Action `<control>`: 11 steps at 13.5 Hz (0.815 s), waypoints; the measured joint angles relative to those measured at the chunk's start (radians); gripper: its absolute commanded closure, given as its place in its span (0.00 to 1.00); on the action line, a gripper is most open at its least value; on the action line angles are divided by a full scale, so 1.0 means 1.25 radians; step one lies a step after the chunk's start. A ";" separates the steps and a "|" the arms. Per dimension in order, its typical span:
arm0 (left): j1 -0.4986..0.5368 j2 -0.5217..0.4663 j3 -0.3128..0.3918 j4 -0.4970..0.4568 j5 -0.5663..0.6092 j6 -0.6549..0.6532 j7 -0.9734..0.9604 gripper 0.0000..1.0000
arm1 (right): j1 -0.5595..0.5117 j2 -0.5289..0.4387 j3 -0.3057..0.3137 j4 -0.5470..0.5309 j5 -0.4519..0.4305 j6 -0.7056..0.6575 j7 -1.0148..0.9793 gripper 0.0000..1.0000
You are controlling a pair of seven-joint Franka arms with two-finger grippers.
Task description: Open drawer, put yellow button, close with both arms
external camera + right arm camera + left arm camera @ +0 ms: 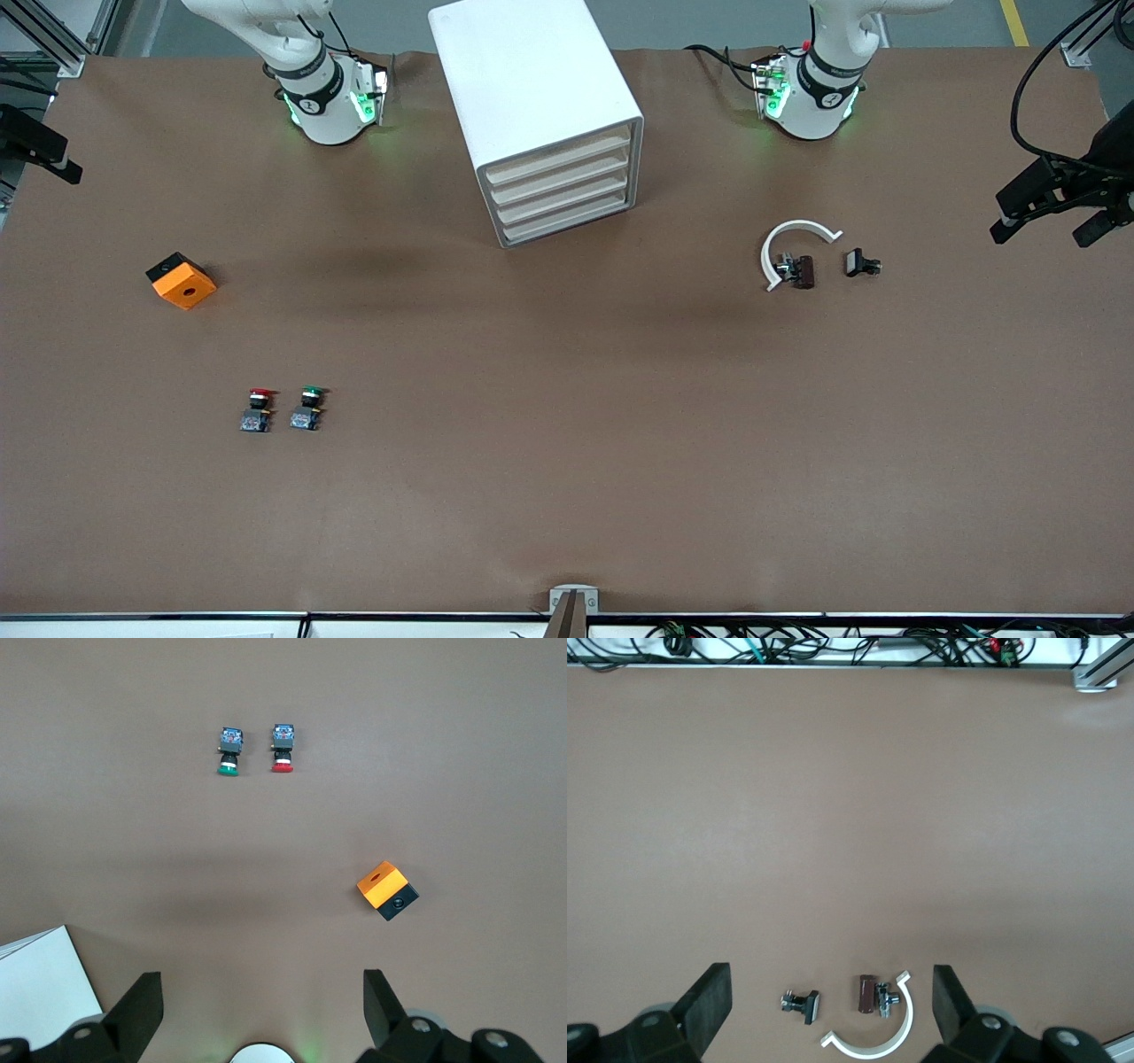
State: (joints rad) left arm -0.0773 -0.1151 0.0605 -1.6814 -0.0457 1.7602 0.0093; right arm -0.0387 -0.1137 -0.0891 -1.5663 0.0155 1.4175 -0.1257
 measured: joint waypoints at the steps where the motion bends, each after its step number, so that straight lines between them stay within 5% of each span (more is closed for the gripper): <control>1: 0.001 0.000 0.001 0.003 0.003 -0.004 -0.002 0.00 | 0.000 0.000 0.000 0.000 0.000 0.000 0.000 0.00; 11: -0.003 0.007 -0.017 0.032 0.004 -0.055 -0.025 0.00 | 0.000 0.000 0.000 0.000 0.000 -0.001 0.000 0.00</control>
State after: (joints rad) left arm -0.0817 -0.1057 0.0390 -1.6413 -0.0407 1.6918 -0.0217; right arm -0.0387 -0.1137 -0.0895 -1.5667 0.0154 1.4160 -0.1257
